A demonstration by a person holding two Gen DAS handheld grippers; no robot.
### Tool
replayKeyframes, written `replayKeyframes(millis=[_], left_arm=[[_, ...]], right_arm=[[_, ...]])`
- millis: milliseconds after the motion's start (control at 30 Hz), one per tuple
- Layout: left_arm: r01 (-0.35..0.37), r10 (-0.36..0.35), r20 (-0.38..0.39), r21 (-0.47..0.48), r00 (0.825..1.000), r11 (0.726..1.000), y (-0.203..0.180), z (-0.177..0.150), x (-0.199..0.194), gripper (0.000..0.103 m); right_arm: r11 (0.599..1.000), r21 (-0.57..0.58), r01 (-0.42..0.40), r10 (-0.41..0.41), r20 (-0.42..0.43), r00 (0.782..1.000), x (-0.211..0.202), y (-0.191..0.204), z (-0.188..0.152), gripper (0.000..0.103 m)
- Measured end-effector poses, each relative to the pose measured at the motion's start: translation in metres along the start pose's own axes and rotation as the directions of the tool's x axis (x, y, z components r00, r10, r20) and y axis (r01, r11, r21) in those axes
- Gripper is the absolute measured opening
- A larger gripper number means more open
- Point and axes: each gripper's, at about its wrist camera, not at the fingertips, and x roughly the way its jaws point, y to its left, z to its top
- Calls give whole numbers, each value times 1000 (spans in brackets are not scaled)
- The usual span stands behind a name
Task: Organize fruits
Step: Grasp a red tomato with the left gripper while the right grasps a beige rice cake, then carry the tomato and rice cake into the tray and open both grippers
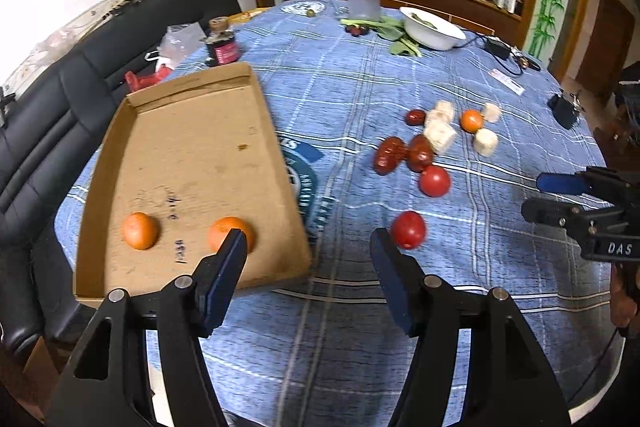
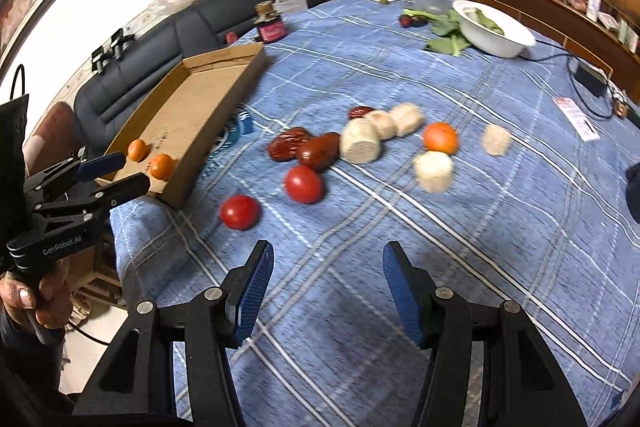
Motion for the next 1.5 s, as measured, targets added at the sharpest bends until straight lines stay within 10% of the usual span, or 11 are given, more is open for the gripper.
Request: replayKeyframes(millis=[1033,1233,1500], left_arm=[[62,-31,-167,183,986,981,-78,3,79,63],[116,-92,-152,159,984,980,-75,4,74,27],[196,-185,-111,94,976,976,-61,4,52,26]], right_arm=[[992,64,108,-108,0,994,73,-63,50,45],[988,65,138,-139,13,990,76,-64,47,37],[993,91,78,-85,83,993,35,-49,34,37]])
